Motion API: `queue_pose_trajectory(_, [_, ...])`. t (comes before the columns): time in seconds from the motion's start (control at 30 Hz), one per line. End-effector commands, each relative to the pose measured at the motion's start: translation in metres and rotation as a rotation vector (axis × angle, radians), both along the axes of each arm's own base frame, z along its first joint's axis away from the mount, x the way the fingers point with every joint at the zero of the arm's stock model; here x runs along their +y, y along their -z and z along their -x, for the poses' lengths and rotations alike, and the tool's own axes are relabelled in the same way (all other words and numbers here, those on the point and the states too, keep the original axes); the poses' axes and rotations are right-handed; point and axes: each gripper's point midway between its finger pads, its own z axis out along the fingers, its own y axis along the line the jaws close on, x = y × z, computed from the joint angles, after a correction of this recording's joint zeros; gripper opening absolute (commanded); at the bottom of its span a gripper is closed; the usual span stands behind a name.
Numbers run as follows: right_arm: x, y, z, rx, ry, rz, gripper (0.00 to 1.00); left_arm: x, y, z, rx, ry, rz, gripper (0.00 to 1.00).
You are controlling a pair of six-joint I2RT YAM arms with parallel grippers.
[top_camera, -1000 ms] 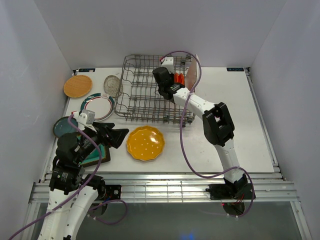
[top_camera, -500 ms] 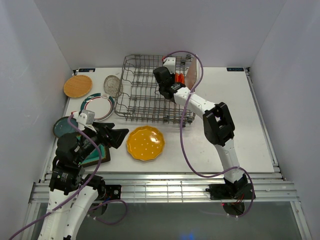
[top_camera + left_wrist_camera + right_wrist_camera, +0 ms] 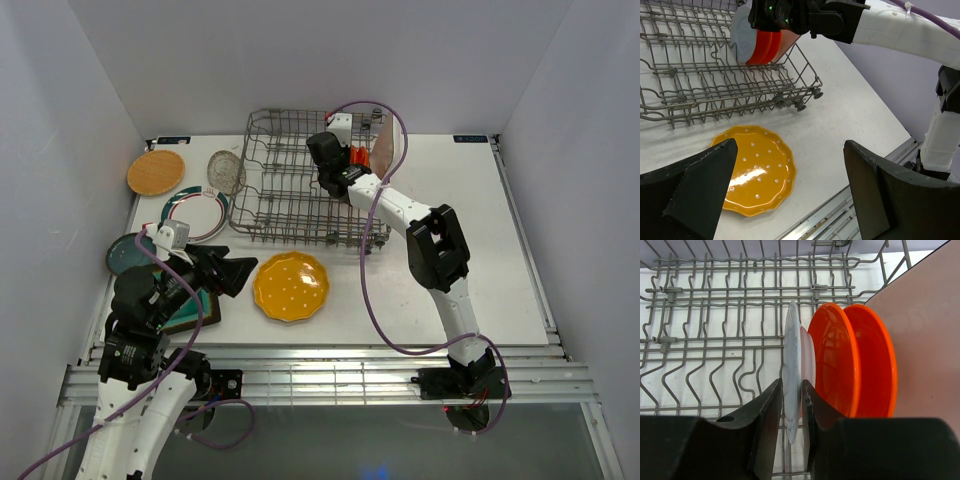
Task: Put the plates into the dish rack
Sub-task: Insert the plate into the dish rack.
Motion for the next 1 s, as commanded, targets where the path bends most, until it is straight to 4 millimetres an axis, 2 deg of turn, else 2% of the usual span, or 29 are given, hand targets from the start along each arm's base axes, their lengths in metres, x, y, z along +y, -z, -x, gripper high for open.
queue_pose_trajectory(0.0, [0.000,-0.048,-0.007,-0.096,0.023,-0.087,0.29,0.001,-0.002,0.000,-0.016,-0.004,0.000,0.98])
queue_pose_trajectory(0.5, [-0.009,-0.065,0.000,-0.116,0.044,-0.094,0.32,0.001,-0.002,0.000,-0.013,-0.004,-0.001,0.98])
queue_pose_trajectory(0.6, [-0.011,-0.068,0.001,-0.120,0.048,-0.095,0.41,0.001,-0.002,0.000,-0.013,-0.004,-0.001,0.98])
queue_pose_trajectory(0.77, [-0.012,-0.075,0.004,-0.127,0.045,-0.101,0.44,0.001,-0.002,0.000,-0.013,-0.004,-0.001,0.98])
queue_pose_trajectory(0.97, [-0.010,-0.081,0.009,-0.132,0.005,-0.116,0.54,0.000,-0.001,0.000,-0.012,-0.001,-0.001,0.98])
